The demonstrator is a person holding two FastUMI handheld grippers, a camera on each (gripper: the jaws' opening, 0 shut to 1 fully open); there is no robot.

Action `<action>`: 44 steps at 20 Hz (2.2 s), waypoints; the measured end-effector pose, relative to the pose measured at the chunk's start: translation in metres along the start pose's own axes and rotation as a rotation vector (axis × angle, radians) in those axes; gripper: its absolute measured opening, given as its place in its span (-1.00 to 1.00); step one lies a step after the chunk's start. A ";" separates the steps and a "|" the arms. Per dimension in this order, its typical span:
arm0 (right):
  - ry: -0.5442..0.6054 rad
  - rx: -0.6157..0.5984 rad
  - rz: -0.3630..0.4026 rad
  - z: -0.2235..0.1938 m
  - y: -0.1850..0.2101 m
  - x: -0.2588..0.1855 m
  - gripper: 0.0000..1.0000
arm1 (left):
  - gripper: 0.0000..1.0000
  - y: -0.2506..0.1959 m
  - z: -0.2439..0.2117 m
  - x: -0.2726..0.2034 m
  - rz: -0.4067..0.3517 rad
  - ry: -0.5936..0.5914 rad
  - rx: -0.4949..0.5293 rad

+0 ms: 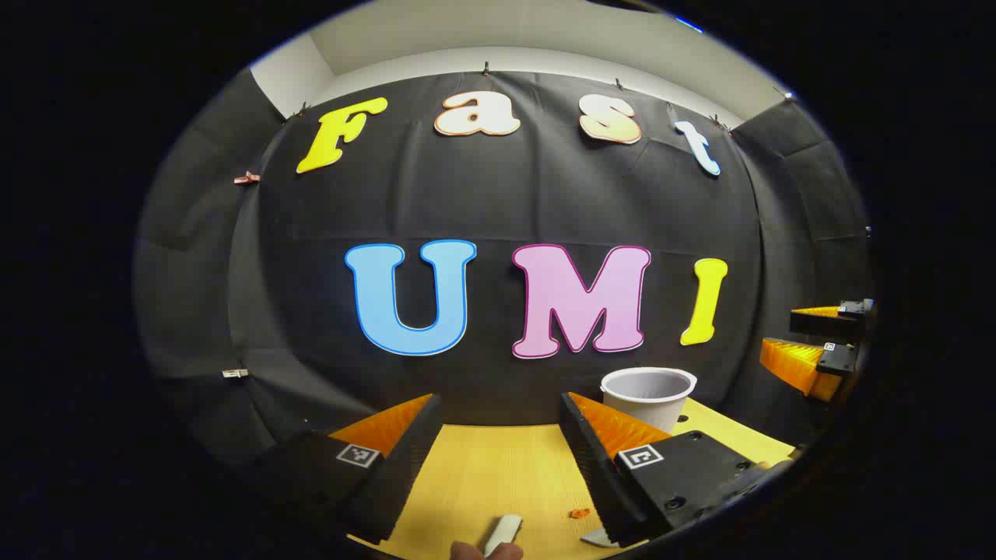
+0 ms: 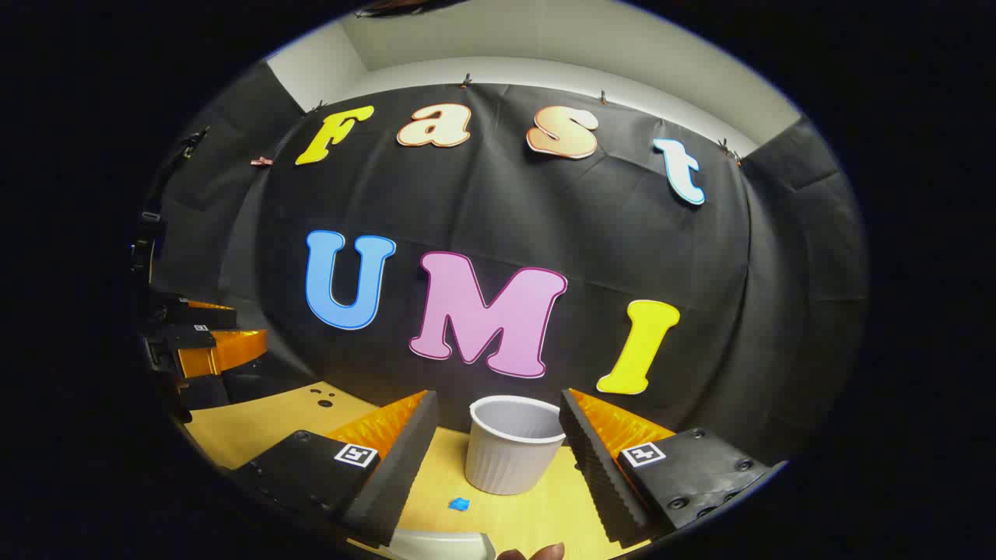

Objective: Pick up the small broom and dustpan from the desktop, sweep the trash into the dustpan with the broom, and then empty the trash into the garbage bin.

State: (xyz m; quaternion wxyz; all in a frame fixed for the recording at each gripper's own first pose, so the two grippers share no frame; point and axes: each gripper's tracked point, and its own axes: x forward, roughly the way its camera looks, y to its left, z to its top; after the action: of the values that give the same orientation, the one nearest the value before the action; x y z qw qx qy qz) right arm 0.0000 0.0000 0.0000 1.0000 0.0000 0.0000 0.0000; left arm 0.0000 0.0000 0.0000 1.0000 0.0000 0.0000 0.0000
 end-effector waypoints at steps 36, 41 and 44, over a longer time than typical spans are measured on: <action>0.669 0.014 0.265 -0.187 0.017 -0.101 0.95 | 0.91 -0.014 -0.040 -0.009 0.002 0.084 0.007; 0.952 0.018 0.314 -0.274 0.033 -0.145 0.96 | 0.92 -0.008 -0.047 -0.015 0.002 0.096 0.006; 1.074 0.003 0.320 -0.321 0.036 -0.163 0.95 | 0.90 -0.004 -0.048 -0.016 0.010 0.100 0.008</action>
State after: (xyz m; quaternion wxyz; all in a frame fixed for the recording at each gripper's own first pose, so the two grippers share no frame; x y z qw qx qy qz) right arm -0.1633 0.0355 -0.3214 0.8470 0.0012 0.5094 0.1516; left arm -0.0156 -0.0041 -0.0477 0.9987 0.0042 0.0497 0.0048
